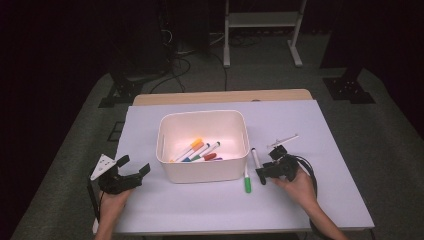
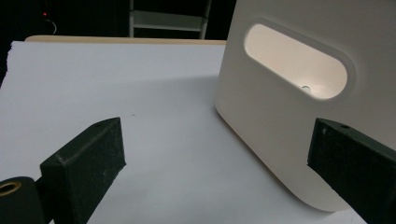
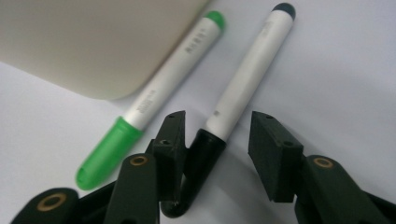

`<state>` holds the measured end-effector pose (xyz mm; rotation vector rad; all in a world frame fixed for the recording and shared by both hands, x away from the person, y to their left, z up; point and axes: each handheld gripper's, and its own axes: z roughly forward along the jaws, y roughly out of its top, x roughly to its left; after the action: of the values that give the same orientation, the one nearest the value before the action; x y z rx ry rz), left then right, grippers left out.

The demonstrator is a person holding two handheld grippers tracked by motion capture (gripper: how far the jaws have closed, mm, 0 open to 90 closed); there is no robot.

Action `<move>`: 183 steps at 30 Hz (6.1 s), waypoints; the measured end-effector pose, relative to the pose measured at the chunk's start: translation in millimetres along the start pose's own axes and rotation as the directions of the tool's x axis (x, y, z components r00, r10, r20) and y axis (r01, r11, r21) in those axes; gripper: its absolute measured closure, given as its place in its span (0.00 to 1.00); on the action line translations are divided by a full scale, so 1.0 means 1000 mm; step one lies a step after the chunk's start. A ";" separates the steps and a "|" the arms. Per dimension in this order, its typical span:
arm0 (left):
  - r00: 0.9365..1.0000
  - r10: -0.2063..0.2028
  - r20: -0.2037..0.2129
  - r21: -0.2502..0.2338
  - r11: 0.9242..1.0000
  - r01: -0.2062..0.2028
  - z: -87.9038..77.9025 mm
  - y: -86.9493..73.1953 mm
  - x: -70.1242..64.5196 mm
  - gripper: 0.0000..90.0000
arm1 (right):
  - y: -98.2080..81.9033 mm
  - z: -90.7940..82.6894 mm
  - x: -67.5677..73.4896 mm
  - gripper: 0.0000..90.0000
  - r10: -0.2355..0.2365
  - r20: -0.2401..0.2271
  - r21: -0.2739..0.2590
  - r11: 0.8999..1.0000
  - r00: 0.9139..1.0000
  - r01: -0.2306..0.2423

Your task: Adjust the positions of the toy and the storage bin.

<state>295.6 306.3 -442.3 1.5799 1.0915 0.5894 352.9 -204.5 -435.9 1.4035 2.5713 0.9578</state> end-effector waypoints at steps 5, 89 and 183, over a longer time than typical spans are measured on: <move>1.000 0.003 0.002 0.007 1.000 -0.003 0.000 0.000 -0.001 0.03 | 0.002 -0.002 -0.007 0.58 0.010 0.028 0.001 1.000 1.000 -0.010; 1.000 0.002 0.007 0.002 1.000 -0.002 0.002 0.000 -0.002 0.03 | 0.059 -0.161 0.001 0.84 -0.077 -0.301 -0.064 0.996 0.951 0.061; 1.000 -0.009 0.013 -0.012 1.000 0.009 0.000 0.001 0.000 0.03 | 0.003 -0.038 0.016 0.43 -0.021 -0.290 0.031 0.999 0.957 0.031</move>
<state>295.8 305.8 -441.4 1.5657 1.0832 0.5785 332.9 -209.1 -399.8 1.3214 2.8162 1.2014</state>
